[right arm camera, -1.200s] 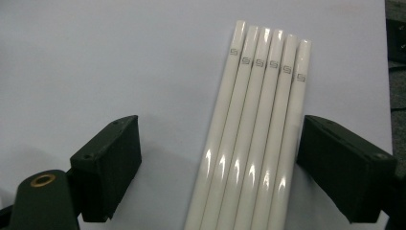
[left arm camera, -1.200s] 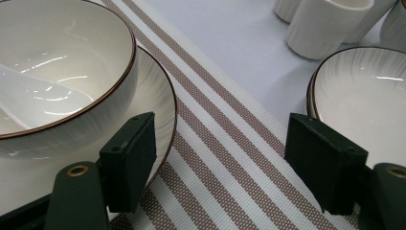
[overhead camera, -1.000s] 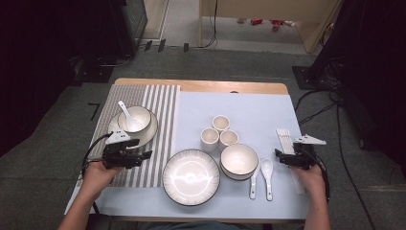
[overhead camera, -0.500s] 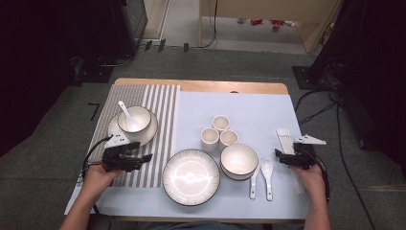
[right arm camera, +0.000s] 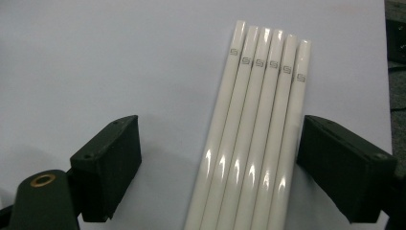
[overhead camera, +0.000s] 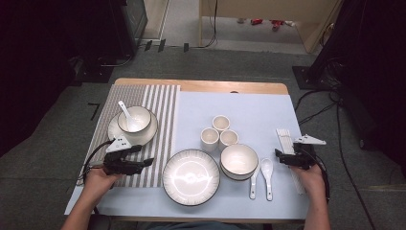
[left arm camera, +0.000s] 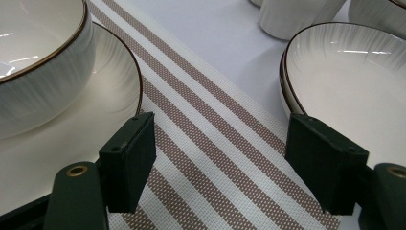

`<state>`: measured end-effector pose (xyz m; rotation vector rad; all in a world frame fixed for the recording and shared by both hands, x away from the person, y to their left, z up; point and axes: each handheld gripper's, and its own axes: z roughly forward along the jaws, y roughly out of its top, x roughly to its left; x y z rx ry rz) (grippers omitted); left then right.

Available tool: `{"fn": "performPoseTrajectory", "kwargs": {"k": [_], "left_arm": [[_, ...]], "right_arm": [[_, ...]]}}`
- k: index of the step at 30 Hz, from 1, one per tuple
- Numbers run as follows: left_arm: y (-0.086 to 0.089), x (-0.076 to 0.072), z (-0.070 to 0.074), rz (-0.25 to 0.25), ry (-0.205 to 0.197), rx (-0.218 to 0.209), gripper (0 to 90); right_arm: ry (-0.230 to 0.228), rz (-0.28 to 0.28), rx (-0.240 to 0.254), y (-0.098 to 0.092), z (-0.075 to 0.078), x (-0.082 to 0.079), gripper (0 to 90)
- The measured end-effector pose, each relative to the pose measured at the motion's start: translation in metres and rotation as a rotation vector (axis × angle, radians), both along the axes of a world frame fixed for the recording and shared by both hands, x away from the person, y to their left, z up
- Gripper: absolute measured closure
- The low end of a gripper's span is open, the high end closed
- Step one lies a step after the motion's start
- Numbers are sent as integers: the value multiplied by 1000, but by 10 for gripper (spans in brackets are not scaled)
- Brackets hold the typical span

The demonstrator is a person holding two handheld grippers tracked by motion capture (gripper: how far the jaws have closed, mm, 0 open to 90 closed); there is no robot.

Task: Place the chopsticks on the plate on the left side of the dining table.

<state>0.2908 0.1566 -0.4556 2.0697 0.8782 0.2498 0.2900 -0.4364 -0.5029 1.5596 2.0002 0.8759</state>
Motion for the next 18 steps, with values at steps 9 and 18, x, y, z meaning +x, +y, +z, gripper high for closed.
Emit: {"fn": "performPoseTrajectory", "kwargs": {"k": [9,18], "left_arm": [[-3,-1,-4,-3,8,5,266],[-7,-6,-11,-14,20,1,266]], "right_arm": [[0,0,0,0,0,0,145],[0,-1,0,0,0,0,145]]}}
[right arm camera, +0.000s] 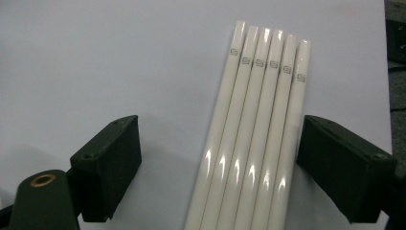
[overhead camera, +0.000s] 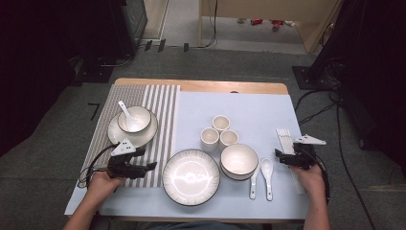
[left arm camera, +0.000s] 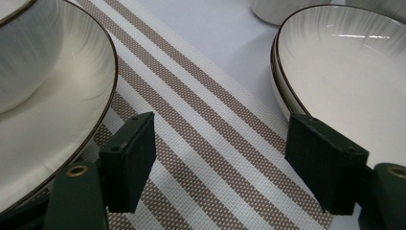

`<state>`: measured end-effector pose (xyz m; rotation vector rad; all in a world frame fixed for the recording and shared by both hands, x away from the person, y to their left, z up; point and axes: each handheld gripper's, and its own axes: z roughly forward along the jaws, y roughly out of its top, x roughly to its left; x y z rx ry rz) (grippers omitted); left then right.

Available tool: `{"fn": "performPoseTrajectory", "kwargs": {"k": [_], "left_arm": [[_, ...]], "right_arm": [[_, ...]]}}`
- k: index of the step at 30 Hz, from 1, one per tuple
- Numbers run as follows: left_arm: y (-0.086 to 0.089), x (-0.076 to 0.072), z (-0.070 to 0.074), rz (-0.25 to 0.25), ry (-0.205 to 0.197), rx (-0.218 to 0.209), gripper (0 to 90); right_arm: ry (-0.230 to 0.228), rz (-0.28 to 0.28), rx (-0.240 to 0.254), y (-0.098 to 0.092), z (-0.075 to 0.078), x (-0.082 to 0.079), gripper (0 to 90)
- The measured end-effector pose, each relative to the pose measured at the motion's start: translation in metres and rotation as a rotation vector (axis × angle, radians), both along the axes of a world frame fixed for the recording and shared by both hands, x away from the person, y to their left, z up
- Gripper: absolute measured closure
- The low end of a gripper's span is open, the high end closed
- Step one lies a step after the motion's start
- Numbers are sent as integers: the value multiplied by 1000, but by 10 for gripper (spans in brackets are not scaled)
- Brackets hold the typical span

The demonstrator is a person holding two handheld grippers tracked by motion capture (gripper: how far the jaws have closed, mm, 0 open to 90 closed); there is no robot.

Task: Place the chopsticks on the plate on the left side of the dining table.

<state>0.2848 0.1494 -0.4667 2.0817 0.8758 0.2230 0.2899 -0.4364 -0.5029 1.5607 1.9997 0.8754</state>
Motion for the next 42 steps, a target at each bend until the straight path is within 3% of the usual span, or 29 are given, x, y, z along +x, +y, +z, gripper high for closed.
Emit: {"fn": "performPoseTrajectory", "kwargs": {"k": [10,21,26,38,42], "left_arm": [[0,-4,-6,-5,21,-2,267],[-1,-3,-13,9,28,26,269],[-5,-2,-17,4,40,59,272],[-9,-4,-25,-25,-6,113,272],[-8,-4,-26,-23,-13,112,272]], "right_arm": [[-1,1,0,0,0,0,145],[-1,1,0,0,0,0,145],[-1,1,0,0,0,0,145],[-1,0,-2,0,0,0,144],[0,0,-2,0,0,0,144]]}}
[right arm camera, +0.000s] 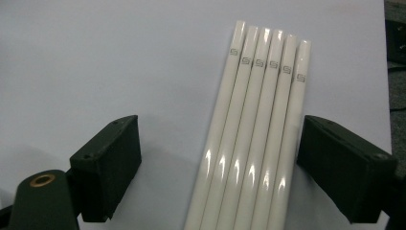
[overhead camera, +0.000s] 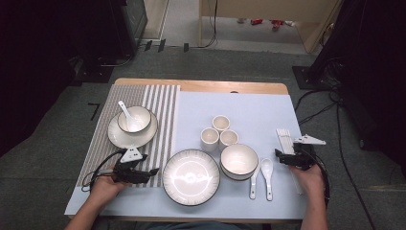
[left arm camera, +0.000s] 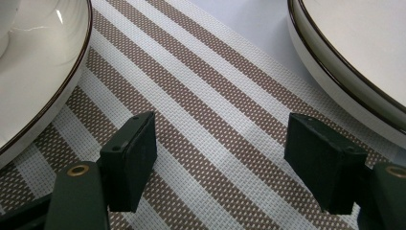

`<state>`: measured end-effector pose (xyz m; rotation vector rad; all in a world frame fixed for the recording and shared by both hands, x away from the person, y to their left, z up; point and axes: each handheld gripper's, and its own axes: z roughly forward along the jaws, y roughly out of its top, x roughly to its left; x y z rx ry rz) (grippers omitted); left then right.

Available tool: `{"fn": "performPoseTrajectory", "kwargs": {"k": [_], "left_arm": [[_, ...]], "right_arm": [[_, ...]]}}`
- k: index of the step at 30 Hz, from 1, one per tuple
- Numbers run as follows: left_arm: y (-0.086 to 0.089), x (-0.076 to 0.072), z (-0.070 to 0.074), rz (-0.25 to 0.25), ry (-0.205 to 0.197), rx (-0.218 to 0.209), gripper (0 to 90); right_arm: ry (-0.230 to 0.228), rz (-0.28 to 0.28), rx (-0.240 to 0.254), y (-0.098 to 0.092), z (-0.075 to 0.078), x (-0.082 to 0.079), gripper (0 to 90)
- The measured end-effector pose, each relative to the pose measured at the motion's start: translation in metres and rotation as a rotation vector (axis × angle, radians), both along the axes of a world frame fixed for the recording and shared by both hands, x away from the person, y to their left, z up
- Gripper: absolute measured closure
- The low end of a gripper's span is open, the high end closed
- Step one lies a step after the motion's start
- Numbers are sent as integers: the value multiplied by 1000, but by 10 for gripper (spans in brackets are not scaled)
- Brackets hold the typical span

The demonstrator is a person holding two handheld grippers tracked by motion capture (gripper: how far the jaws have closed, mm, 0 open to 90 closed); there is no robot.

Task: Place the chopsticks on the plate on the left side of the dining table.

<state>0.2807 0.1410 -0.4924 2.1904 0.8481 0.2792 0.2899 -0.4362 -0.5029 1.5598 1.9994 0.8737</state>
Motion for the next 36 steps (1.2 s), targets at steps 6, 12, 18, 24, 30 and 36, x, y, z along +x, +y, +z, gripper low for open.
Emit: {"fn": "performPoseTrajectory", "kwargs": {"k": [6,12,18,24,30,36], "left_arm": [[0,-1,-2,-8,-20,-2,267],[0,-4,-5,-16,-42,-1,235],[0,-4,-5,-17,-42,-1,234],[-3,-5,-5,-25,-57,19,213],[-3,-5,-5,-25,-56,17,213],[-3,-5,-5,-25,-58,20,212]], "right_arm": [[0,0,1,0,0,0,144],[0,0,-1,0,0,0,145],[2,-3,-1,0,1,0,150],[9,-13,-5,2,2,1,169],[6,-34,-14,2,4,1,208],[3,-47,-15,1,5,1,232]]}}
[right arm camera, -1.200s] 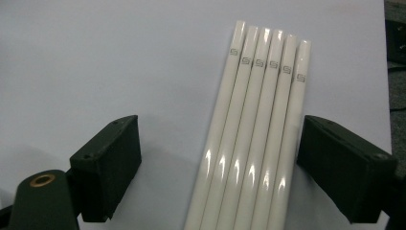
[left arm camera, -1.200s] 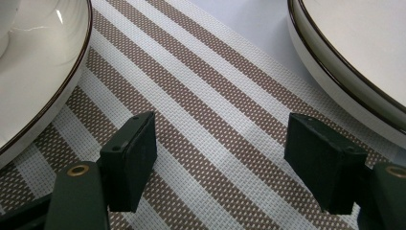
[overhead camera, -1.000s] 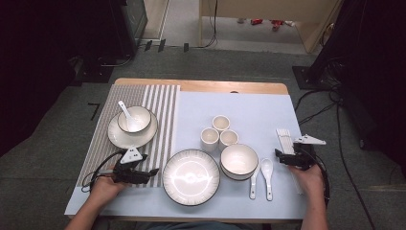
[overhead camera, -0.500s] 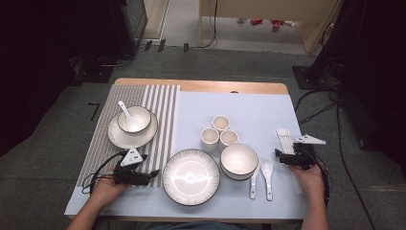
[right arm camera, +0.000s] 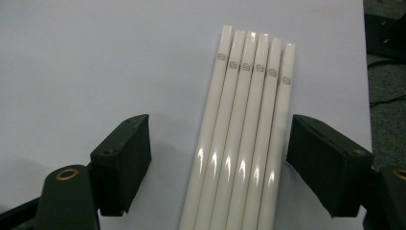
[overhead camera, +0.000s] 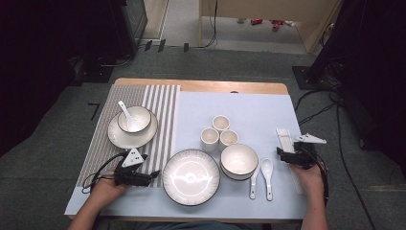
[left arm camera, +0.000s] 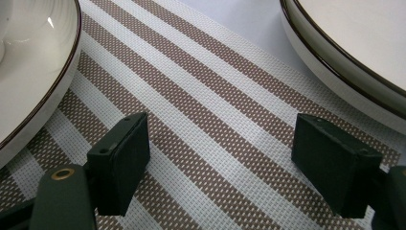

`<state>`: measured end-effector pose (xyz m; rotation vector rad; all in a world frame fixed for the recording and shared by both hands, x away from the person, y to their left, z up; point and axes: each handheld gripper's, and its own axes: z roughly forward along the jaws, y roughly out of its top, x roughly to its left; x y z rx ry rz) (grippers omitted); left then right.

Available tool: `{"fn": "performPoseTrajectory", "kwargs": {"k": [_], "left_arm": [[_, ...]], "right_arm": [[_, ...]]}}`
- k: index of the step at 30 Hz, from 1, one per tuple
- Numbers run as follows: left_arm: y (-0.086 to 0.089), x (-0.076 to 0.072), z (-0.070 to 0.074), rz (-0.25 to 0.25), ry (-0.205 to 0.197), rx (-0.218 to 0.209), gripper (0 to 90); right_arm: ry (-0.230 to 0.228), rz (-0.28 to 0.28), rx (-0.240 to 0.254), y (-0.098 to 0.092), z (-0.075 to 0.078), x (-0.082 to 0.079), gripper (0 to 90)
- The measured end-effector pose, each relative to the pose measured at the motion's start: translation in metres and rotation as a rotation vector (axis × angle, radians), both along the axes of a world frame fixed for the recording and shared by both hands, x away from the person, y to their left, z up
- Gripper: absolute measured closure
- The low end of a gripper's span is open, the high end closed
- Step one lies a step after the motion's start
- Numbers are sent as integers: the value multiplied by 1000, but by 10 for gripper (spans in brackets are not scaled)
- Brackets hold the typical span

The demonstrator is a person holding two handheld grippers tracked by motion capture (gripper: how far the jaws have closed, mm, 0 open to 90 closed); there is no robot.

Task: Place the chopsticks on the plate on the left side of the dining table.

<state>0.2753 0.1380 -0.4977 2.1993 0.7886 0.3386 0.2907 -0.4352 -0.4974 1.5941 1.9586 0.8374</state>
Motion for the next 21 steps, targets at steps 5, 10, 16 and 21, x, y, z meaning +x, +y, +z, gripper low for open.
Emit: {"fn": "performPoseTrajectory", "kwargs": {"k": [5,10,16,21], "left_arm": [[0,0,0,1,0,-1,213],[0,0,0,0,1,-1,213],[0,0,0,0,1,-1,213],[0,0,0,1,1,-1,212]], "right_arm": [[-13,-6,3,-1,2,-1,267],[-20,-30,12,-3,5,-3,320],[-28,-46,22,-6,7,-5,392],[-36,-56,29,-7,9,-8,444]]}}
